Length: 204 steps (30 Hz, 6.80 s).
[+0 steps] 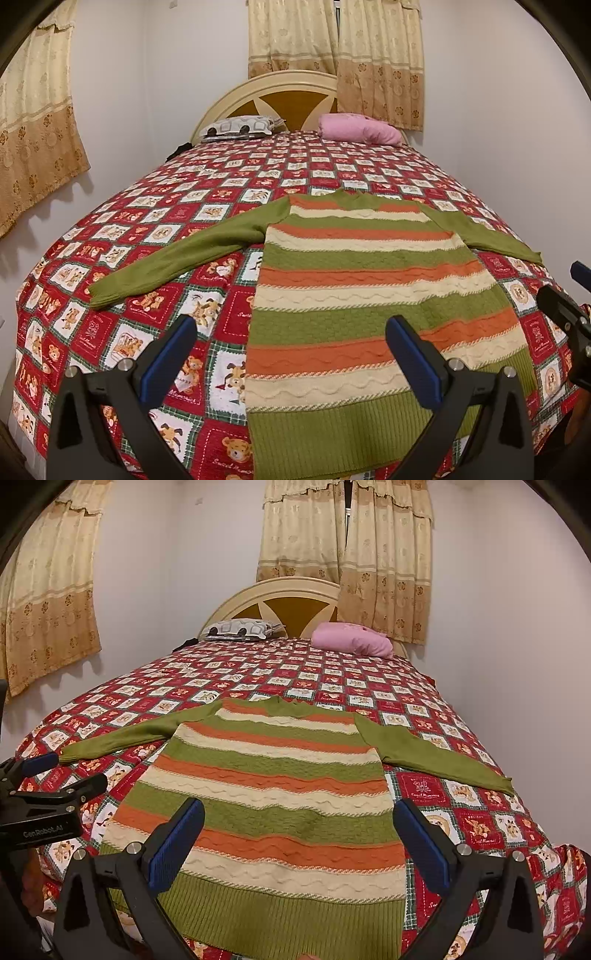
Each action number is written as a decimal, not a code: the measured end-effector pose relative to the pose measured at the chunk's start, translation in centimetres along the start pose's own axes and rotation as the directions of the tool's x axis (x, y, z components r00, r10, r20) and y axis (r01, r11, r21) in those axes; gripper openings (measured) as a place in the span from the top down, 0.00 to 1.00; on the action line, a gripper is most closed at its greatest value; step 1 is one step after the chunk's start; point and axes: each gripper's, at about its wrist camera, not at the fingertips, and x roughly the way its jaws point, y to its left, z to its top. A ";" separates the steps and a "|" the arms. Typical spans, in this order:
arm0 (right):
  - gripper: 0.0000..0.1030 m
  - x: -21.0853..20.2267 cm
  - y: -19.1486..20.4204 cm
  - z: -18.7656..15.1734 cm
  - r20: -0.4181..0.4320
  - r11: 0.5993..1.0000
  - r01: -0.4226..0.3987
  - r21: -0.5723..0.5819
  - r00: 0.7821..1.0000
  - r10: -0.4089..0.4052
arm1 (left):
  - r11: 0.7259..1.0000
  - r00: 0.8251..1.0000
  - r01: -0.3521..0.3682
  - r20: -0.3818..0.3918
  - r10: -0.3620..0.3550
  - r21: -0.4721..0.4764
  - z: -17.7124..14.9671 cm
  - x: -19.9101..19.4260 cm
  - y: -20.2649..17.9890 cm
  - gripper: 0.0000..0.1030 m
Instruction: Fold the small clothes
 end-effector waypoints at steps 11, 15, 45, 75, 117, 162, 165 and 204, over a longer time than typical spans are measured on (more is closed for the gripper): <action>0.01 0.4 0.0 -0.3 -0.005 1.000 0.003 0.000 1.000 -0.003 | 1.000 1.000 -0.009 0.003 0.009 -0.006 0.2 0.0 0.6 0.00; 0.01 0.4 0.0 -0.4 -0.010 1.000 0.003 -0.002 1.000 -0.003 | 1.000 1.000 -0.004 0.005 0.004 -0.014 0.3 -0.3 1.5 0.00; 0.01 0.8 0.6 -0.7 -0.021 1.000 0.002 -0.006 1.000 -0.002 | 1.000 1.000 -0.011 0.004 0.011 -0.011 0.4 -0.3 1.7 0.00; 0.01 3.6 -0.3 -2.1 -0.083 1.000 -0.005 0.002 0.997 0.005 | 1.000 0.999 -0.030 -0.024 0.030 0.010 -0.4 1.0 2.3 0.00; 0.01 17.3 -26.4 -1.7 -0.347 0.900 0.294 0.322 0.921 -0.177 | 0.982 0.991 -0.031 -0.122 0.054 0.184 6.1 16.1 -5.2 0.00; 0.95 23.5 -47.0 -0.6 -0.366 0.791 0.315 0.525 0.922 -0.125 | 0.984 0.981 -0.048 -0.176 0.079 0.172 7.4 20.2 -6.5 0.00; 0.96 22.5 -45.5 1.4 -0.332 0.821 0.281 0.497 0.936 -0.119 | 0.985 0.984 -0.043 -0.163 0.070 0.167 7.4 19.6 -6.3 0.00; 0.96 19.3 -5.4 24.0 -0.079 0.969 -0.245 -0.035 0.967 0.241 | 0.995 0.981 0.091 -0.170 -0.097 -0.041 6.1 18.6 0.8 0.00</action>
